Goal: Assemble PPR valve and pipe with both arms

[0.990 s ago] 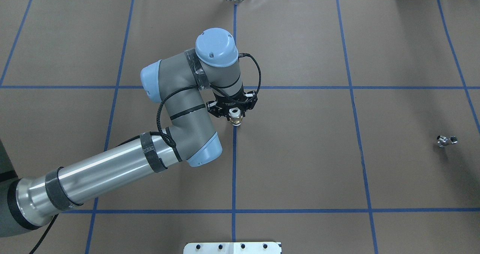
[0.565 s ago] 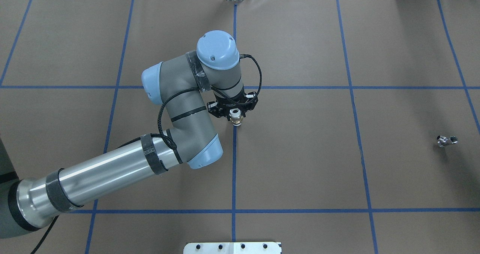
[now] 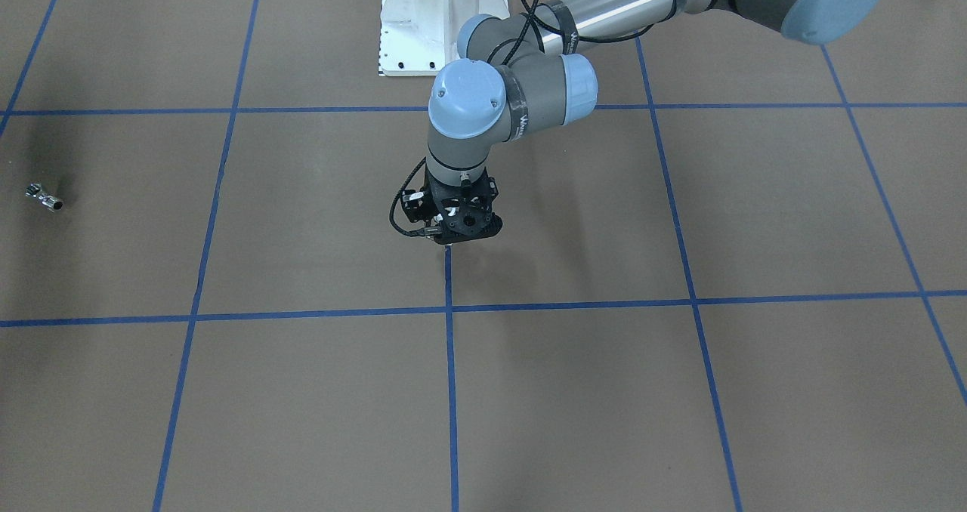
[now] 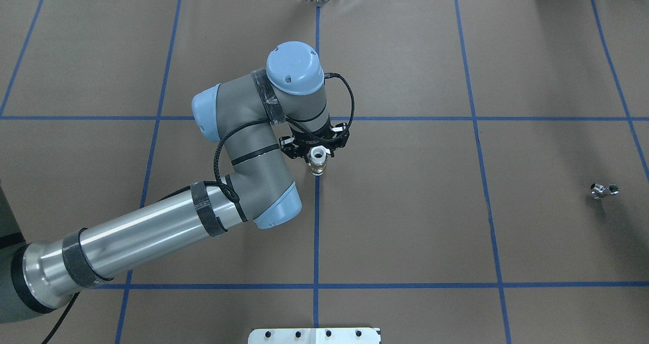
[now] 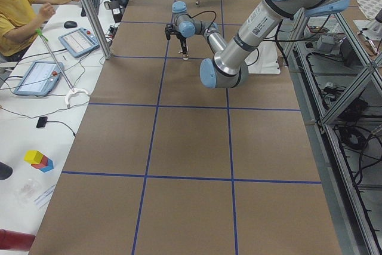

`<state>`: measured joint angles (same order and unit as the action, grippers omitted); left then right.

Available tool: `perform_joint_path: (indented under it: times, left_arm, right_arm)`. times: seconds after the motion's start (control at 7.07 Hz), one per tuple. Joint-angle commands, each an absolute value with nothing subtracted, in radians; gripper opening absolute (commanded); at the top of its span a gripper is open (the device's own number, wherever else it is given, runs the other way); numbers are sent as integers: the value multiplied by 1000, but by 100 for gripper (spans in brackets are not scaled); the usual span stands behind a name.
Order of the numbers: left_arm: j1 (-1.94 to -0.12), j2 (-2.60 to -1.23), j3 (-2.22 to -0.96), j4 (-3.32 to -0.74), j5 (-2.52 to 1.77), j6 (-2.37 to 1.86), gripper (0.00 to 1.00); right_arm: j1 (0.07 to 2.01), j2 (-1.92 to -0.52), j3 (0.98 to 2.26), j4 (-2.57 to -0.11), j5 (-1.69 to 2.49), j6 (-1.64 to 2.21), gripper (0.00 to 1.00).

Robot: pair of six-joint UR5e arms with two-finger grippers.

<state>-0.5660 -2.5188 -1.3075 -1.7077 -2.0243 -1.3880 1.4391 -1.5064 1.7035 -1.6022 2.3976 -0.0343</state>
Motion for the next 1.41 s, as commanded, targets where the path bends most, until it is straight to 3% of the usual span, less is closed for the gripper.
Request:
perform_joint_path:
  times: [0.0,0.14,0.42,0.57,0.85,1.27]
  left_arm:
    - [-566,-2519,-1313,-1707,-2022,-1381,89]
    - [-568,-2519,-1342,-1700,-2020,-1371,99]
    - [-621,-2507,-1473,-1601,-2022,-1370,100]
    - [-639,-2461,-1609,-1491,-2028,-1306,100]
    - [-675,-2226,-1968,-1344,-2028,-1148,100]
    - [-857,-1856,-2219,-1339,-2042,-743,100]
  right_arm:
    - [1439,-1506,1706,-1601,2398,-34,100]
    - [1440,-1506,1706,-1603,2398,-35,100]
    - [1440,-1506,1712,-1603,2398,-28,100]
    - [1437,-1506,1729,-1600,2402,32,100]
    - [1404,-1516,1764,-1600,2404,84,100]
    - [1316,-1577,1847,-1491,2390,281,100]
